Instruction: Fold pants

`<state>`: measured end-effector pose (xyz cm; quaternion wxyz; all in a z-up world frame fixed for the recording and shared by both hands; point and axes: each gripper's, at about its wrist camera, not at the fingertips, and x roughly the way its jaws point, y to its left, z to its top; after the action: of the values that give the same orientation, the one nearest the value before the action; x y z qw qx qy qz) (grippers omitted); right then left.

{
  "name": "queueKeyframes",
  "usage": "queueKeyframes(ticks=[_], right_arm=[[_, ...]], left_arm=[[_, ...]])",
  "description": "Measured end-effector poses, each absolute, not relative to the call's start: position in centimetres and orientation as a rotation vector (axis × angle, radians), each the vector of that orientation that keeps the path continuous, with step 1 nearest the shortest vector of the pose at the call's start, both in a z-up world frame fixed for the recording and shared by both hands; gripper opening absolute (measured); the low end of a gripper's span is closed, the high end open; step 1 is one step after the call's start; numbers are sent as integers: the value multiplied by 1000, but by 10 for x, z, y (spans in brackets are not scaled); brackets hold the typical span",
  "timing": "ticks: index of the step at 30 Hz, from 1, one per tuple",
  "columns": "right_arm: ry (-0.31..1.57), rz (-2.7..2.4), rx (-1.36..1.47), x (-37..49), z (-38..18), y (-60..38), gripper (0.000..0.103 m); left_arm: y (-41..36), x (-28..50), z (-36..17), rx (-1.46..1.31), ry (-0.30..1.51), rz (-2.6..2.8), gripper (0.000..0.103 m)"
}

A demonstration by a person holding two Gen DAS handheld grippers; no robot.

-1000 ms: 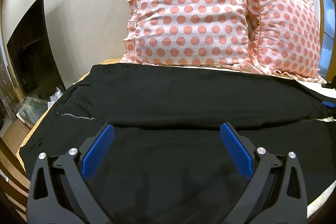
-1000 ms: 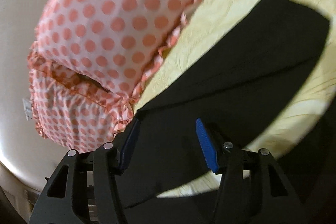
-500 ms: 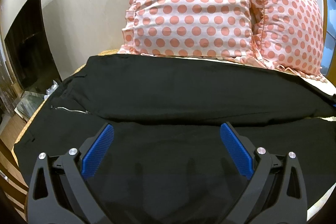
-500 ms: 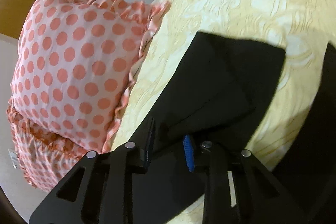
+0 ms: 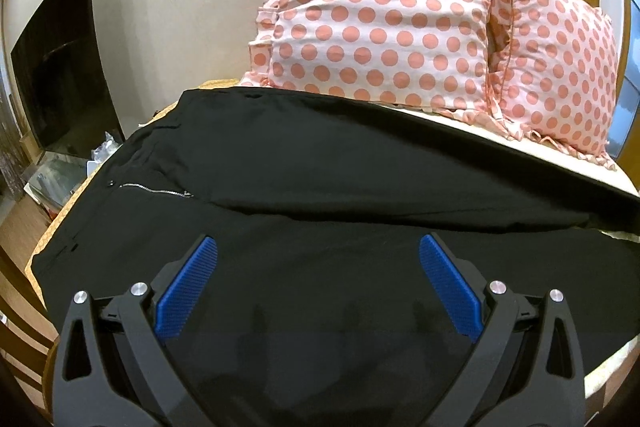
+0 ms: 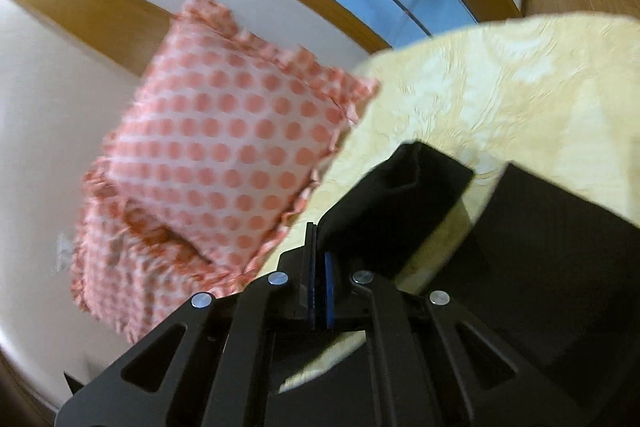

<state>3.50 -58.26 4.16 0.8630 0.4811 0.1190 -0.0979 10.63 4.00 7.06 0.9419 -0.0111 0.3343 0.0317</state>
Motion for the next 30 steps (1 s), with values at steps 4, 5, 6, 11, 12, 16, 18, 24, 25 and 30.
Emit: queueKeyframes(ticks=[4,5,6,11,12,16,18,24,25,30], right_arm=[[229,-213,956,-12,33,-567,3],[240,-213,954,-16,27,-564,3],[261,-212,954,-17,21,-562,3],[406,-207,1078,-7,-28,-570,3],[419,-200,1092,-6,-32,-571,3],[447,-192,1106,-11,-31,-574,15],[448,-194,1114,-14,-33,-575,23],[442,-203,1100,-20,-34,-571,24],[434,-198,1095,-19,-33,-571,24],[435,-206,1014,1,-32,-564,17]], left_arm=[[56,108,76,-49,693,82,101],[60,110,77,-55,699,89,101],[64,113,78,-62,704,99,101],[86,126,92,-71,697,167,101],[89,127,96,-57,682,185,101],[95,130,105,-8,636,235,101],[96,133,106,2,636,244,101],[97,139,99,-40,661,205,101],[96,140,98,-41,657,198,101],[92,138,99,-45,595,96,101]])
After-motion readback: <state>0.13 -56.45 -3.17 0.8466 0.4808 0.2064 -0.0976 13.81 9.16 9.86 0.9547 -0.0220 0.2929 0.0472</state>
